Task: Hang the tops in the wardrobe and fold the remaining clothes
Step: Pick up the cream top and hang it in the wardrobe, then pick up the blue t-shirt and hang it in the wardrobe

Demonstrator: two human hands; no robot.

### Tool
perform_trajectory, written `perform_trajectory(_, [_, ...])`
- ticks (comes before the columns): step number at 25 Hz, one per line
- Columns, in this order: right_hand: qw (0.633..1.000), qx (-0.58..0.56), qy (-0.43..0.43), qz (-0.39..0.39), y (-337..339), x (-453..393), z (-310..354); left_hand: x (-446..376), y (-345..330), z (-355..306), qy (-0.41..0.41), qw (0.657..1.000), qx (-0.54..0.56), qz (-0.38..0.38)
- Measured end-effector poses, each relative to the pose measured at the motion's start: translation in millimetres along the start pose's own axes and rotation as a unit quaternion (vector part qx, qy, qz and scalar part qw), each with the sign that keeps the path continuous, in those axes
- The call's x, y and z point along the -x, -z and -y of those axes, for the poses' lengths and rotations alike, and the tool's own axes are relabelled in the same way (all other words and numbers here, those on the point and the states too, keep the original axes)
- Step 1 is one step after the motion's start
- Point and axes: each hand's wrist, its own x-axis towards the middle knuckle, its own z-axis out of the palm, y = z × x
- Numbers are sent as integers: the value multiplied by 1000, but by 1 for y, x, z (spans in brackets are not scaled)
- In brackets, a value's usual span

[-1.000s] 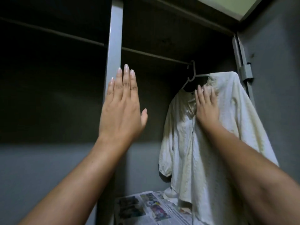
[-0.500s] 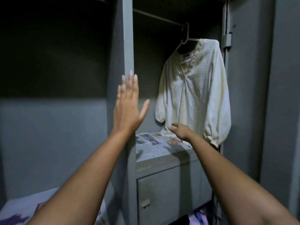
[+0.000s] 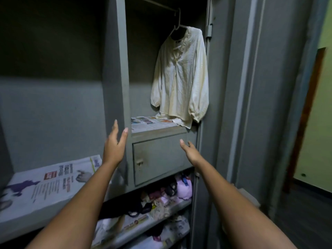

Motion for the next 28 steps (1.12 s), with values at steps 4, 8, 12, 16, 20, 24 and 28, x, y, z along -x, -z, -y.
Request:
perform_trajectory(4, [999, -34, -5, -24, 53, 105, -25, 87, -39, -41, 121, 983, 83, 106])
perform_trajectory(8, [996, -3, -46, -76, 134, 220, -52, 182, -94, -95, 153, 942, 147, 262])
perform_trajectory(12, [981, -9, -96, -169, 229, 323, -69, 272, -159, -159, 148, 885, 217, 384])
perform_trajectory(16, [939, 25, -126, -321, 326, 409, -89, 346, -210, -240, 102, 819, 280, 490])
perform_trajectory(20, [906, 12, -161, -391, 392, 457, -96, 382, -248, -302, 64, 776, 307, 547])
perform_trajectory(24, [906, 12, -149, -395, 444, 445, -98, 380, -302, -337, 51, 766, 309, 561])
perform_trajectory(28, [904, 14, -143, -402, 493, 399, -131, 370, -390, -339, 61, 765, 301, 565])
